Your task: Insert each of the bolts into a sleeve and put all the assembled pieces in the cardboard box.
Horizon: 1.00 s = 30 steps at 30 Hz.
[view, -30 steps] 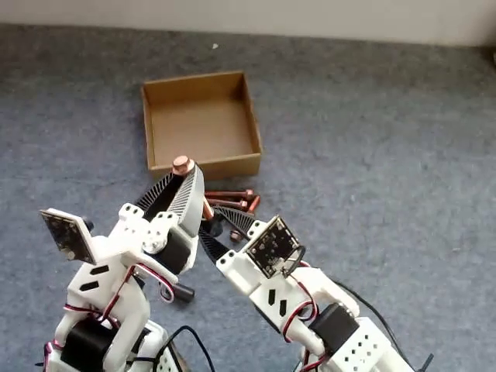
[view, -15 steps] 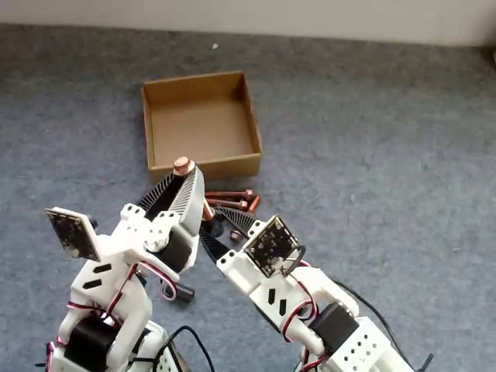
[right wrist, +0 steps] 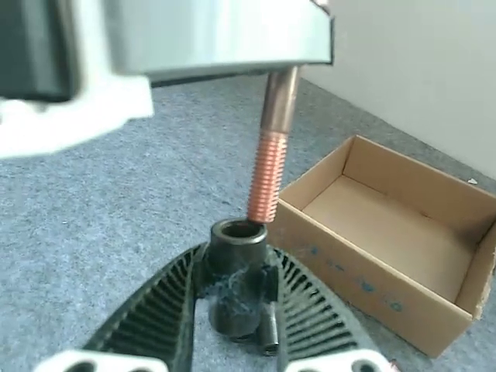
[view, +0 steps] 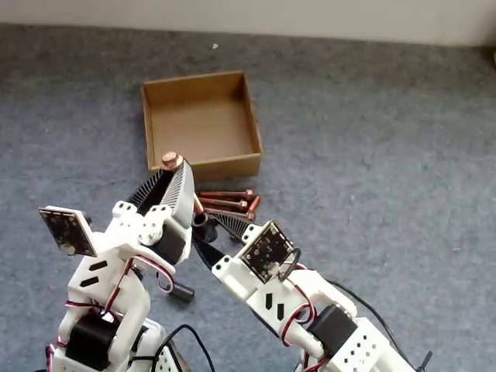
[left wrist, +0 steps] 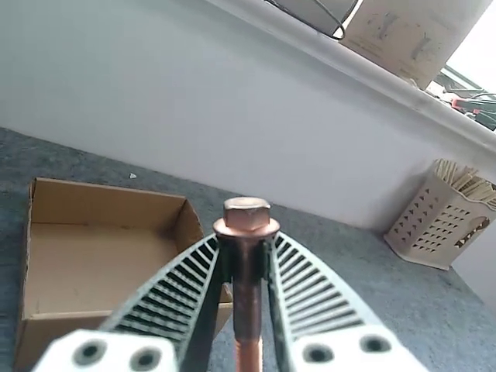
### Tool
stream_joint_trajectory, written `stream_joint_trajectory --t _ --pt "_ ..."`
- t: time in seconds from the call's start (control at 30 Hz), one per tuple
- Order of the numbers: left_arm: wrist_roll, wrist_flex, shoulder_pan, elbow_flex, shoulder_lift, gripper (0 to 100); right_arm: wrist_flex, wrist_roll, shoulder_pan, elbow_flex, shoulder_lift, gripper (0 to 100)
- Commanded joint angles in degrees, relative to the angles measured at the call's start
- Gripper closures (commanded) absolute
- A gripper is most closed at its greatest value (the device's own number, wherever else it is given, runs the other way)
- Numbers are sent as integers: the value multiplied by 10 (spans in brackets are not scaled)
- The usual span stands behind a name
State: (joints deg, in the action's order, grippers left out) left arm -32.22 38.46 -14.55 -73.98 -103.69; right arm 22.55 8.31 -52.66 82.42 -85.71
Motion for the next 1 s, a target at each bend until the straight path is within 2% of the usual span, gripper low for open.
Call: stream_joint_trajectory --t 0.0,0.2,0.67,0.87,0.97 --pt "-3 14 -30 11 -7 994 -16 4 7 -50 -11 994" --pt "35 61 -74 18 -7 994 -15 3 34 -50 -11 994" --pt "37 143 -79 33 -8 994 -15 2 38 -65 -11 994" --pt "37 207 -138 81 -7 994 -16 2 38 -65 -11 994" --pt "39 220 -143 77 -6 989 -17 4 38 -65 -11 994"
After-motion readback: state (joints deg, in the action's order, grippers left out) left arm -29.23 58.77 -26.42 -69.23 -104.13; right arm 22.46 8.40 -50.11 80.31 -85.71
